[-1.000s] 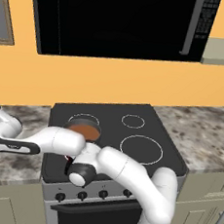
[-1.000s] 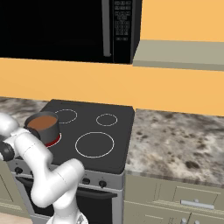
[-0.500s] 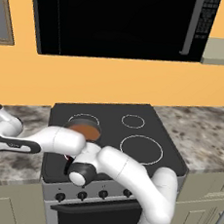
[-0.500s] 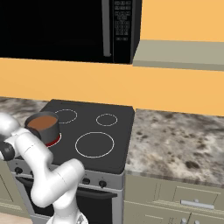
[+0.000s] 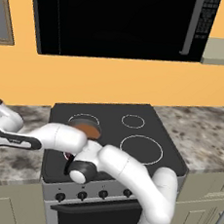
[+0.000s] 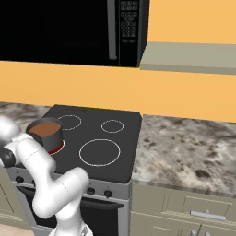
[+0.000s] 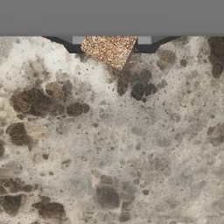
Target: Pick up the sugar cube(s) and place them in the saucepan with hot chocolate.
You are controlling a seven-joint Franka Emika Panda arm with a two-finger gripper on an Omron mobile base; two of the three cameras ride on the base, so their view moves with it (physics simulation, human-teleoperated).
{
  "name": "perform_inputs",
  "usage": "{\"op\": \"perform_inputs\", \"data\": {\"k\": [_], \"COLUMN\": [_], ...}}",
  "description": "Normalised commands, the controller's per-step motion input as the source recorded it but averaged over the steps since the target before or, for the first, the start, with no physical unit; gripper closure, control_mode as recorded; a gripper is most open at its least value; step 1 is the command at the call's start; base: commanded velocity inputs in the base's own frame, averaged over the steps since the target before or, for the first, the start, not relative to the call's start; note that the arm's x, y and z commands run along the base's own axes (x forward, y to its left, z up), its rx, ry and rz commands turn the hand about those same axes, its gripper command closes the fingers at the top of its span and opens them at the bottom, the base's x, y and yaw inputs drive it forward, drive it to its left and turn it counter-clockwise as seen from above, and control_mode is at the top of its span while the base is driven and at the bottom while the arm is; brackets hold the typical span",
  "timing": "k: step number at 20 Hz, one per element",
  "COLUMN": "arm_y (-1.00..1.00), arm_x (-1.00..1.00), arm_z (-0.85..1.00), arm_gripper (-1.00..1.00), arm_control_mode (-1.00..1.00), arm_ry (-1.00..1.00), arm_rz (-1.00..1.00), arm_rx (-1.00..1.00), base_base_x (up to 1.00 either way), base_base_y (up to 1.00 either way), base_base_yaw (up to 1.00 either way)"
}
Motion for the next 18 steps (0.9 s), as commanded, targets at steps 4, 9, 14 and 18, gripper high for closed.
{"op": "perform_inputs", "data": {"k": [4, 9, 14, 18], "arm_y": [-0.38, -0.76, -0.89, -0.88], "arm_x": [-0.15, -0.32, -0.73, -0.69], "arm_z": [0.56, 0.38, -0.03, -0.01], "arm_gripper": [1.00, 1.00, 1.00, 1.00], "arm_control_mode": [-1.00, -1.00, -1.00, -1.00], "arm_ry": [-0.01, -0.05, -0.15, -0.18], "arm_rz": [0.00, 0.00, 0.00, 0.00], "arm_rx": [0.00, 0.00, 0.03, 0.06], "base_base_x": [0.00, 0.00, 0.00, 0.00], "base_base_y": [0.00, 0.00, 0.00, 0.00], "base_base_yaw": [0.00, 0.00, 0.00, 0.00]}}
